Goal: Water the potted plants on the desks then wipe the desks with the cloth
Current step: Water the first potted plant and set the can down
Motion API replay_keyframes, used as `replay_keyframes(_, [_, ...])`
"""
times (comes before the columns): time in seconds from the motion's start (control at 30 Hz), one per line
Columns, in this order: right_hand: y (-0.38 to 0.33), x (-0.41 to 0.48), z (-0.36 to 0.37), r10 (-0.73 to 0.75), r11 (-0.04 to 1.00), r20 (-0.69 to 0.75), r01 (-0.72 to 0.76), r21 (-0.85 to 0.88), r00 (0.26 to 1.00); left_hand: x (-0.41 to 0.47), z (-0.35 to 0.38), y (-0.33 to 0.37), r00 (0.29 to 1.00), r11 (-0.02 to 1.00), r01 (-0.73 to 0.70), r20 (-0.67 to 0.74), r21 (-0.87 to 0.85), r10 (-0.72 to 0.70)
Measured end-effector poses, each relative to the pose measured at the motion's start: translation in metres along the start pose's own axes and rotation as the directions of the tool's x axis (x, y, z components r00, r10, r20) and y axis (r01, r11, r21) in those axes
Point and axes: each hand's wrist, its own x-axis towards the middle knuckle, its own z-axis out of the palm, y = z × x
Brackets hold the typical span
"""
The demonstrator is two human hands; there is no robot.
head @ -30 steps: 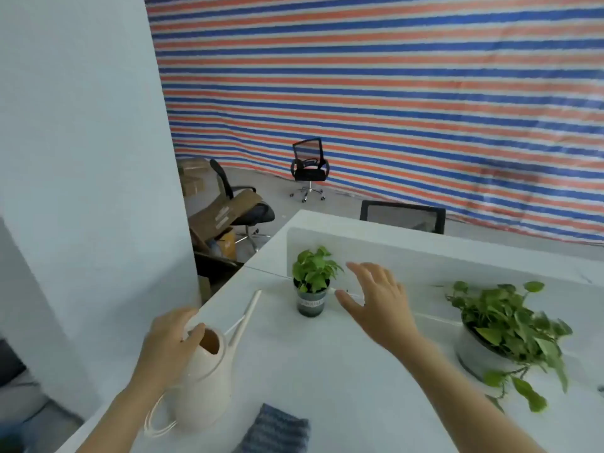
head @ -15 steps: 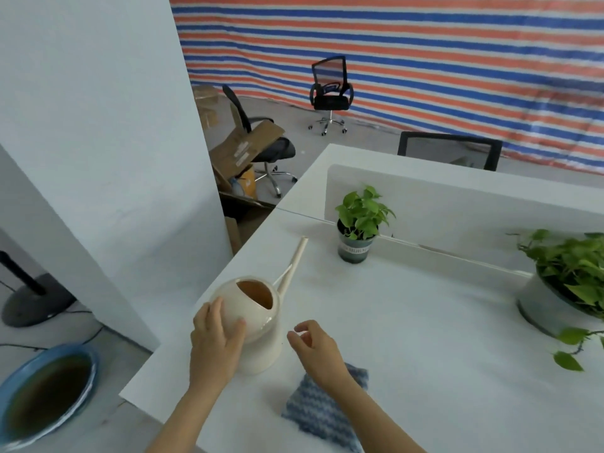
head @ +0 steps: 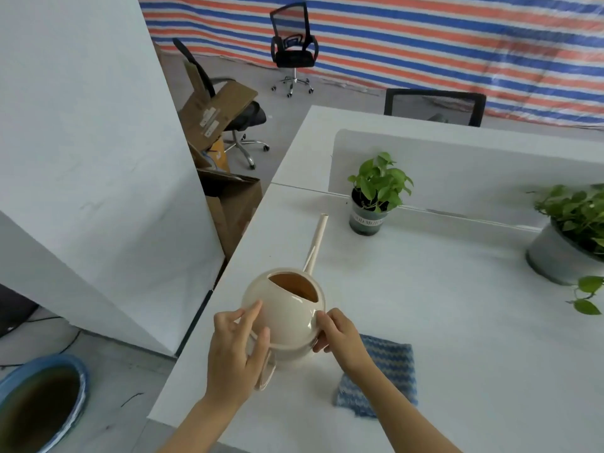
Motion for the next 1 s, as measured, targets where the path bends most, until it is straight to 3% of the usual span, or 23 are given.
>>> replay_keyframes(0.17, [0.001, 0.002, -0.003, 0.093, 0.992, -0.160, -0.078, 0.101, 0.983, -0.015, 0.002, -0.001, 0.991, 0.993, -0.119, 0.060, -0.019, 0.120])
replay_keyframes(0.27, [0.002, -0.001, -0.005, 0.163, 0.976, -0.316, -0.107, 0.187, 0.935, -0.027, 0.003, 0.001, 0.978, 0.975, -0.162, 0.104, -0.151, 0.179])
replay_keyframes(0.33, [0.004, -0.012, -0.001, 0.201, 0.964, -0.373, -0.115, 0.240, 0.906, -0.018, -0.004, 0.001, 0.993, 0.957, -0.074, 0.064, -0.280, 0.095])
replay_keyframes(0.4, [0.009, -0.025, 0.008, 0.241, 0.957, -0.365, -0.159, 0.242, 0.899, 0.007, -0.010, 0.003, 0.982, 0.888, 0.183, 0.044, -0.421, -0.181])
replay_keyframes(0.47, [0.012, -0.036, 0.017, 0.299, 0.940, -0.298, -0.227, 0.253, 0.907, 0.045, -0.005, 0.001, 0.858, 0.700, 0.505, 0.206, -0.505, -0.470])
replay_keyframes(0.5, [0.011, -0.040, 0.020, 0.322, 0.929, -0.256, -0.252, 0.271, 0.911, 0.064, 0.002, -0.003, 0.770, 0.592, 0.634, 0.336, -0.498, -0.542])
replay_keyframes(0.57, [0.008, -0.045, 0.021, 0.332, 0.913, -0.176, -0.269, 0.306, 0.927, 0.097, 0.017, -0.009, 0.622, 0.430, 0.783, 0.556, -0.450, -0.551])
replay_keyframes(0.67, [0.004, -0.047, 0.019, 0.324, 0.897, -0.065, -0.285, 0.338, 0.944, 0.115, 0.041, -0.017, 0.465, 0.351, 0.875, 0.777, -0.332, -0.425])
replay_keyframes(0.7, [0.001, -0.046, 0.018, 0.318, 0.901, -0.061, -0.281, 0.331, 0.946, 0.117, 0.044, -0.013, 0.450, 0.340, 0.881, 0.804, -0.329, -0.388])
replay_keyframes(0.83, [-0.010, -0.045, -0.003, 0.248, 0.932, -0.200, -0.177, 0.316, 0.948, 0.118, 0.060, 0.005, 0.539, 0.370, 0.836, 0.736, -0.406, -0.411])
replay_keyframes(1.0, [-0.027, -0.042, -0.072, 0.152, 0.940, -0.373, -0.018, 0.340, 0.915, 0.125, 0.072, 0.042, 0.641, 0.502, 0.747, 0.672, -0.435, -0.371])
